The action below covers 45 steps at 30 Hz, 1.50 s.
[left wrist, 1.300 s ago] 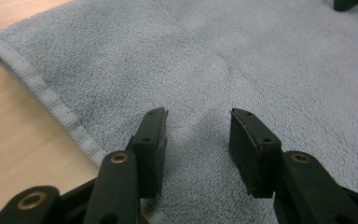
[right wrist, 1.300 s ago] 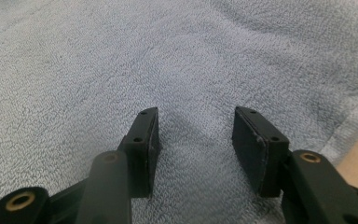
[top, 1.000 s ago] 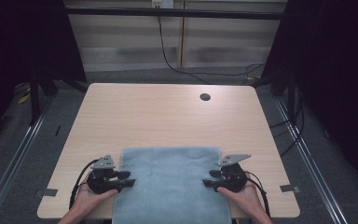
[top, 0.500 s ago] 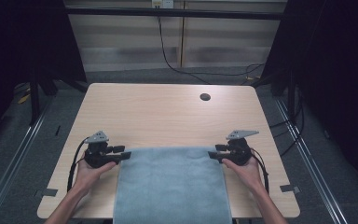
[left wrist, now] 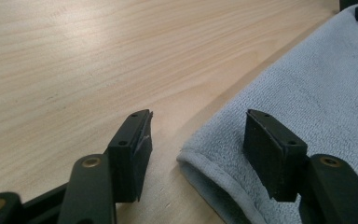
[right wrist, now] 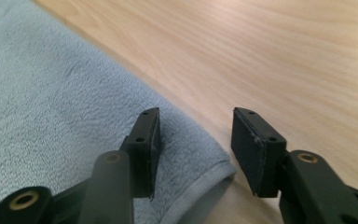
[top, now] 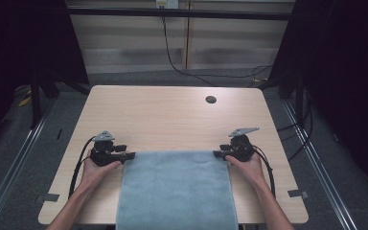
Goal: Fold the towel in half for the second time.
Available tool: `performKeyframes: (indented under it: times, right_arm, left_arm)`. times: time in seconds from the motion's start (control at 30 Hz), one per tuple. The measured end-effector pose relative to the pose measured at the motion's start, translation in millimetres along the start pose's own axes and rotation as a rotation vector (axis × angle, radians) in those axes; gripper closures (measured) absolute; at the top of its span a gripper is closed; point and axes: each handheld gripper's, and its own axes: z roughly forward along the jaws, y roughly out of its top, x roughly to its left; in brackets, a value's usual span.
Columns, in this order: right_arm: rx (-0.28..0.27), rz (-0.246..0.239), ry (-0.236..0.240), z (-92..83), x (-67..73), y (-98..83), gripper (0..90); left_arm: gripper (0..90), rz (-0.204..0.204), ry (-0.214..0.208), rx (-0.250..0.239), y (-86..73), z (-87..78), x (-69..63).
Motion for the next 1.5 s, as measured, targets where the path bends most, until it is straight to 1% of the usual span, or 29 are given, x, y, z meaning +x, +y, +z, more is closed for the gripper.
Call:
performKeyframes:
  times: [0.03,0.07,0.1,0.13,0.17,0.2,0.23,0.27,0.3,0.33,0.43,0.47,0.5,0.53,0.57,0.63,0.7,0.73,0.77,0.87,1.0,1.07,1.1,1.17,1.2,1.27,1.33,1.4,1.5]
  right_arm:
    - [0.01,-0.003,0.003,0.7,0.5,-1.0,55.1]
    - [0.019,-0.008,0.005,1.7,0.5,-1.9,56.1]
    - [0.014,-0.008,0.009,1.4,0.7,-2.6,58.3]
    - [0.019,-0.014,0.013,0.5,0.8,-3.2,61.9]
    - [0.021,-0.015,0.011,0.3,1.8,-3.6,65.3]
    - [0.022,-0.022,0.018,0.1,2.3,-3.8,72.0]
    - [0.022,-0.028,0.029,-0.2,3.8,-3.8,77.4]
    - [0.022,-0.031,0.028,-0.6,5.3,-3.4,80.2]
    - [0.02,-0.033,0.02,-1.1,7.0,-2.8,82.3]
    - [0.018,-0.035,0.028,-1.6,7.6,-2.4,83.2]
    - [0.005,-0.003,0.047,-4.3,7.5,-1.4,84.3]
    - [-0.004,0.009,0.049,-5.3,7.3,-1.0,84.6]
    - [-0.019,0.014,0.056,-6.9,6.1,0.3,84.9]
    - [-0.04,0.028,0.068,-9.4,5.2,2.2,85.1]
    - [-0.058,0.034,0.069,-11.4,4.5,4.0,85.3]
    - [-0.077,0.041,0.078,-15.4,3.7,7.4,85.6]
    - [-0.101,0.033,0.073,-19.7,3.4,13.1,85.8]
    - [-0.109,0.037,0.071,-21.6,3.8,16.3,85.8]
    - [-0.126,0.033,0.065,-22.9,3.2,19.8,85.8]
    - [-0.148,0.024,0.049,-27.5,2.0,34.4,85.9]
    - [-0.198,0.005,0.023,-36.3,-1.2,57.8,86.1]
    - [-0.211,-0.001,0.015,-39.7,-1.5,66.5,86.2]
    - [-0.224,-0.003,0.008,-41.6,-1.6,71.2,86.2]
    - [-0.247,-0.005,-0.002,-47.0,-2.9,81.8,86.3]
    - [-0.259,-0.006,-0.006,-49.0,-3.7,85.4,86.4]
    - [-0.278,-0.008,-0.021,-55.2,-4.6,96.7,86.5]
    - [-0.278,-0.025,-0.034,-59.2,-5.6,106.2,86.5]
    - [-0.288,-0.032,-0.041,-63.9,-6.2,116.2,86.7]
    - [-0.29,-0.035,-0.053,-67.2,-7.9,124.4,86.8]
  left_arm:
    - [43.5,0.007,-0.01,0.005,-0.1,0.6,-0.9]
    - [44.6,0.02,-0.005,0.013,-0.4,1.7,-2.6]
    - [44.9,0.029,-0.013,0.028,-0.9,3.8,-4.3]
    - [48.5,0.045,-0.019,0.038,-1.7,5.5,-5.6]
    - [50.9,0.06,-0.009,0.047,-2.3,6.9,-7.4]
    - [53.7,0.064,-0.021,0.051,-2.2,6.8,-8.1]
    - [63.4,0.064,-0.032,0.057,-2.4,6.7,-8.6]
    - [67.5,0.069,-0.033,0.058,-2.8,6.7,-9.0]
    - [71.6,0.065,-0.046,0.062,-3.1,6.4,-9.6]
    - [76.0,0.071,-0.048,0.061,-3.1,5.8,-10.7]
    - [82.9,0.054,-0.058,0.041,-1.8,3.2,-9.7]
    - [83.5,0.052,-0.053,0.029,-0.2,1.5,-9.0]
    - [83.6,0.03,-0.066,-0.003,1.7,-1.4,-7.6]
    - [83.8,0.02,-0.077,-0.028,3.3,-4.2,-6.0]
    - [84.0,0.019,-0.075,-0.042,4.6,-6.2,-5.4]
    - [84.2,0.014,-0.078,-0.054,10.1,-11.3,-3.4]
    - [84.4,0.004,-0.078,-0.097,17.1,-14.5,-1.4]
    - [84.5,-0.011,-0.089,-0.118,20.8,-15.6,-0.2]
    - [84.5,-0.011,-0.083,-0.125,25.5,-16.1,0.6]
    - [84.6,0.005,-0.064,-0.151,42.0,-19.4,2.1]
    - [84.6,0.014,-0.068,-0.202,65.1,-29.0,3.9]
    - [84.6,0.024,-0.05,-0.22,73.9,-33.0,4.2]
    - [84.6,0.025,-0.05,-0.233,80.2,-35.8,5.1]
    - [84.7,0.04,-0.032,-0.237,89.8,-39.0,5.8]
    - [84.7,0.043,-0.034,-0.254,96.1,-41.1,6.9]
    - [84.8,0.044,-0.005,-0.265,103.6,-43.3,7.1]
    - [85.0,0.047,0.018,-0.264,111.3,-44.2,7.4]
    - [85.0,0.023,0.009,-0.296,115.3,-46.4,9.5]
    - [85.0,-0.008,-0.001,-0.334,119.3,-47.9,12.1]
